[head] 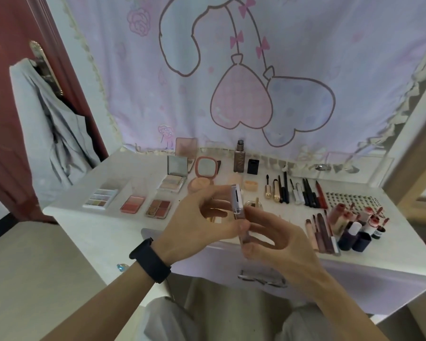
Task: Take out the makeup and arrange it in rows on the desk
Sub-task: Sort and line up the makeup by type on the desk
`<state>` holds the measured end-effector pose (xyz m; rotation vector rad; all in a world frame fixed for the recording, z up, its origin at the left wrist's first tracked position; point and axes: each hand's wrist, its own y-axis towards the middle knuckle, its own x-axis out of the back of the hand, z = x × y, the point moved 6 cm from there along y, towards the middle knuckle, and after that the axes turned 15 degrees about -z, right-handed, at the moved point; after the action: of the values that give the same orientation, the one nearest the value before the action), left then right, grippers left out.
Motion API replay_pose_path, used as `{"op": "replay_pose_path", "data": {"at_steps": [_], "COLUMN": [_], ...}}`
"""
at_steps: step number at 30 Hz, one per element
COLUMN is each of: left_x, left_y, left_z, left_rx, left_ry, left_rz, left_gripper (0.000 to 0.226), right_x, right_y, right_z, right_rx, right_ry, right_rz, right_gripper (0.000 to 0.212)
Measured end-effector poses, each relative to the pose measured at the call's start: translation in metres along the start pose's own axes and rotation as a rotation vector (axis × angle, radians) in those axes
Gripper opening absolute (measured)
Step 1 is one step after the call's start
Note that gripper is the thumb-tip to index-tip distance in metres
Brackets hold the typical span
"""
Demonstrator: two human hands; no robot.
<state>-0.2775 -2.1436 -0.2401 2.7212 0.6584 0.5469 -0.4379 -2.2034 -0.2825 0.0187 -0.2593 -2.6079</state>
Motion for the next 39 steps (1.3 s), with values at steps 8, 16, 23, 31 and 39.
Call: {"op": "replay_pose_path", "data": {"at_steps": [8, 16, 23, 31, 39], "left_x": [-0.004, -0.002, -0.010, -0.010, -0.006], "left_y": [-0.012, -0.020, -0.028, -0.031, -0.032], "left_z": [-0.035, 0.005, 0.008, 0.008, 0.009], "left_rx": [-0.452, 0.117, 0.170, 0.159, 0.102], "left_ry": [0.391, 0.069, -0.006, -0.061, -0.031], "left_rz": [0.029, 0.214, 0.232, 0.145, 0.140], "left_gripper": [0.073, 0.085, 0.091, 0.091, 0.102], "right_x": [-0.010, -0.006, -0.014, -0.014, -0.014], "right_y": [0.007, 0.004, -0.005, -0.006, 0.002], "right_z": [-0.001, 0.007, 0.013, 0.017, 0.006], "right_rx": [-0.288, -0.065, 0.067, 0.147, -0.038], "right_ry": [0.177, -0.015, -0.156, -0.195, -0.154], "right_rz": [0.183, 0.112, 0.166, 0.123, 0.167], "right_gripper": [0.092, 0.073, 0.081, 0.086, 0.097]}}
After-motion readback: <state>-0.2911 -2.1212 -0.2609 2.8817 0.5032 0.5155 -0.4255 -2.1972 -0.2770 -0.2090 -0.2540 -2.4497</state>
